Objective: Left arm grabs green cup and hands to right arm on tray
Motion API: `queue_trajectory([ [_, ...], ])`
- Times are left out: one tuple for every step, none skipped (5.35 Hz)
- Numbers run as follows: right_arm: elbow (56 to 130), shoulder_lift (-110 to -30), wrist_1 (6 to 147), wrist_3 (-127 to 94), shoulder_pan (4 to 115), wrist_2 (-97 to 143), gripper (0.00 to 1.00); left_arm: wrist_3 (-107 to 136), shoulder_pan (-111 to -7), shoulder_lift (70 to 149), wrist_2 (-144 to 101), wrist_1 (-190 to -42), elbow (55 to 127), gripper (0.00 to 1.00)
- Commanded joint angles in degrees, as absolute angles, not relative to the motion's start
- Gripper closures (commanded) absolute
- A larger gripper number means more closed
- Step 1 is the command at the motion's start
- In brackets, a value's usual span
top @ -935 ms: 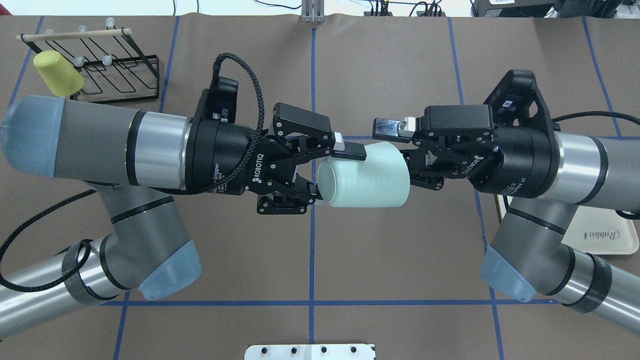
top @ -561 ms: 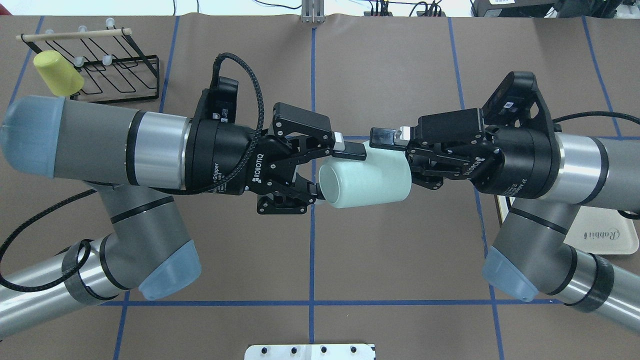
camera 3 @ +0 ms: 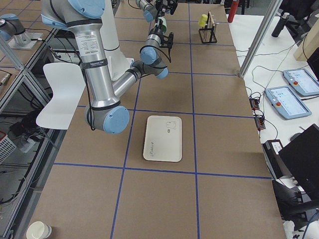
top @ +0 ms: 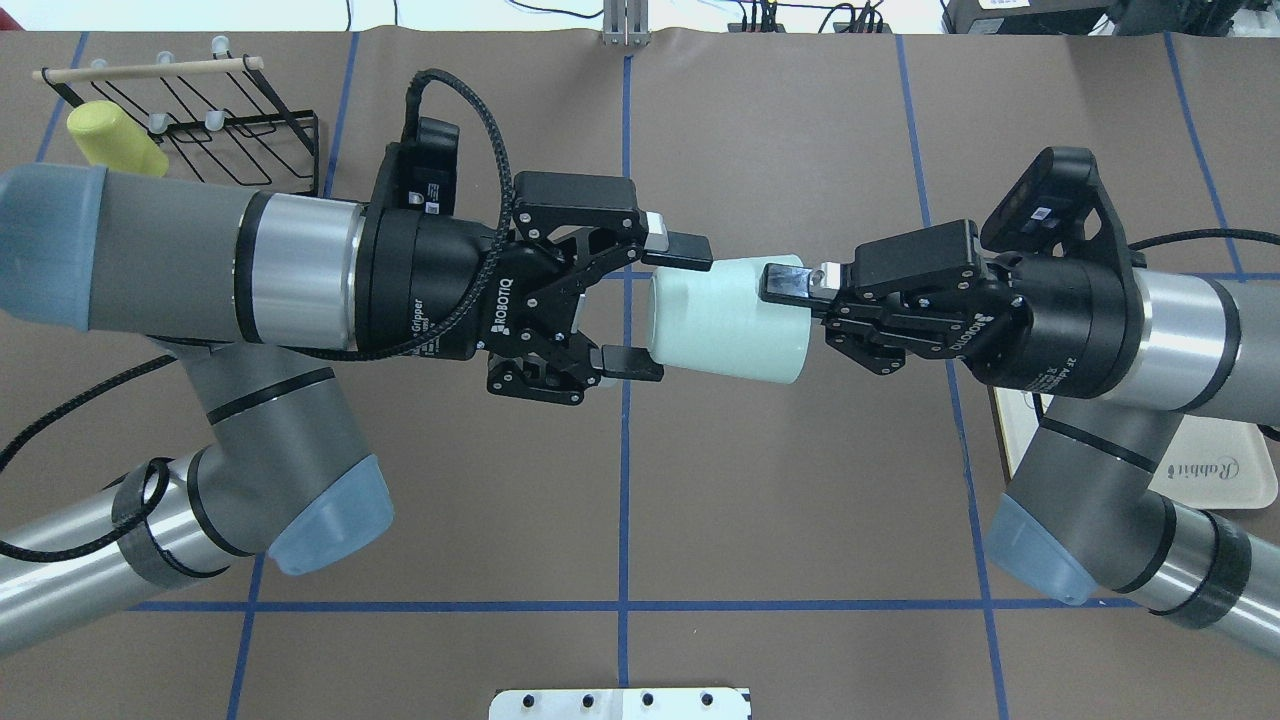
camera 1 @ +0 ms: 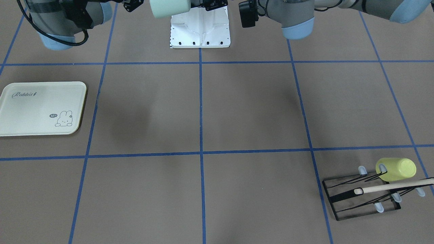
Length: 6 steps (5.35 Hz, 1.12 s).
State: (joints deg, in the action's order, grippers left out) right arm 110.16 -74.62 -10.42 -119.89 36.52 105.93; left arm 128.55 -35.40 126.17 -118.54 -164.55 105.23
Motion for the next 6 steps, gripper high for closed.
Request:
queue_trajectory([
  [110.21, -77.50, -10.37, -120.23, 38.05, 105.38, 1.00, 128.32, -37.69, 125.60, -120.66, -164.45, 105.38, 0.00],
  [110.13, -79.26, -8.63, -120.15, 39.54, 105.64, 1.00, 128.23, -38.84, 122.72, -120.76, -164.27, 105.55, 0.00],
  [110.21, -80.23, -2.70, -119.89, 41.46, 106.51, 1.00, 128.06, -39.72, 121.65, -120.50, -164.01, 104.86, 0.00],
  [110.30, -79.63, 6.06, -119.71, 46.18, 111.40, 1.00, 127.97, -42.08, 120.77, -120.76, -163.13, 102.85, 0.00],
  [110.74, -79.11, 17.20, -119.27, 55.63, 124.32, 1.00, 121.18, -43.93, 119.46, -123.02, -156.95, 103.09, 0.00],
  [110.83, -79.62, 25.06, -113.44, 63.29, 134.11, 1.00, 114.76, -46.82, 119.10, -125.48, -148.53, 103.88, 0.00],
])
